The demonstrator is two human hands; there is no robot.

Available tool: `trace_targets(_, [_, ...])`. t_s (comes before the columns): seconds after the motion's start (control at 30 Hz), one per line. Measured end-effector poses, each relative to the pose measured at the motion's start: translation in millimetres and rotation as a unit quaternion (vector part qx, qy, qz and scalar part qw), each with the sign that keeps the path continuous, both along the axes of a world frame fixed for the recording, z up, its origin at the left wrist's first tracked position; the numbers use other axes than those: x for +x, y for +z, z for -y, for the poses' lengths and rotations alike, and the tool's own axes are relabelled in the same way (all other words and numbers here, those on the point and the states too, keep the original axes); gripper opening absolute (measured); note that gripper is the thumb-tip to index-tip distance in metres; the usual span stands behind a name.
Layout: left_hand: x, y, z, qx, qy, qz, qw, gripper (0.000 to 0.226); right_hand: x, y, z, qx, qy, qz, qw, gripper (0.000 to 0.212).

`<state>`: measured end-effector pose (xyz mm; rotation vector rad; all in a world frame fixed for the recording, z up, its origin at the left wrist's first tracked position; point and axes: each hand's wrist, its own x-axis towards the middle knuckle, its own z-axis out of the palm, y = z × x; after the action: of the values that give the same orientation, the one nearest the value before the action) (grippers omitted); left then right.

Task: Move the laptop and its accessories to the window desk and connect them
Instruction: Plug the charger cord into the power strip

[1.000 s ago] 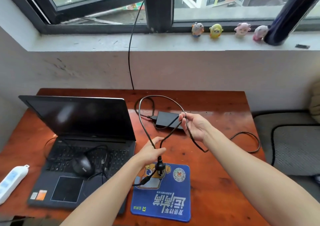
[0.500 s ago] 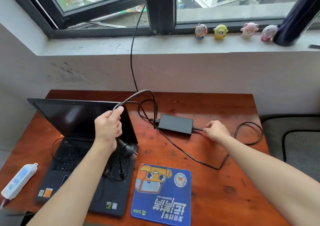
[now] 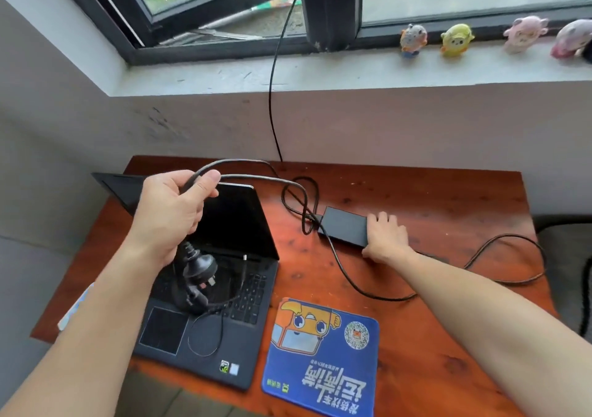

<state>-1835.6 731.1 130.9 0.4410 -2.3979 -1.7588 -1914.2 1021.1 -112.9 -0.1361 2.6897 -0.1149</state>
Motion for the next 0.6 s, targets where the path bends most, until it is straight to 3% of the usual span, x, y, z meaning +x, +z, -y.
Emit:
trace_targets(0.13, [-17.9, 21.2, 13.6, -0.073, 0.022, -0.034, 0.996, 0.032, 0.0, 7.7, 5.4, -0.058, -0.053, 0.047, 0.996, 0.077])
trace_targets(0.33, [-54.7, 38.3, 52.9, -0.063, 0.106, -0.059, 0.991, 0.034, -19.5, 32.6, 24.2, -0.142, -0.12, 0.032, 0.982, 0.087])
trace_targets(0.47, [-80.5, 16.8, 77.9, -0.044, 0.074, -0.008, 0.996, 0.031, -43.5, 46.1, 47.2, -0.161, -0.124, 0.018, 0.979, 0.092])
trace_targets(0.6, [-96.6, -13.5, 116.5, -0.095, -0.018, 0.094, 0.991, 0.025, -53.0, 47.9, 76.0, -0.195, -0.125, 0.036, 0.972, 0.099])
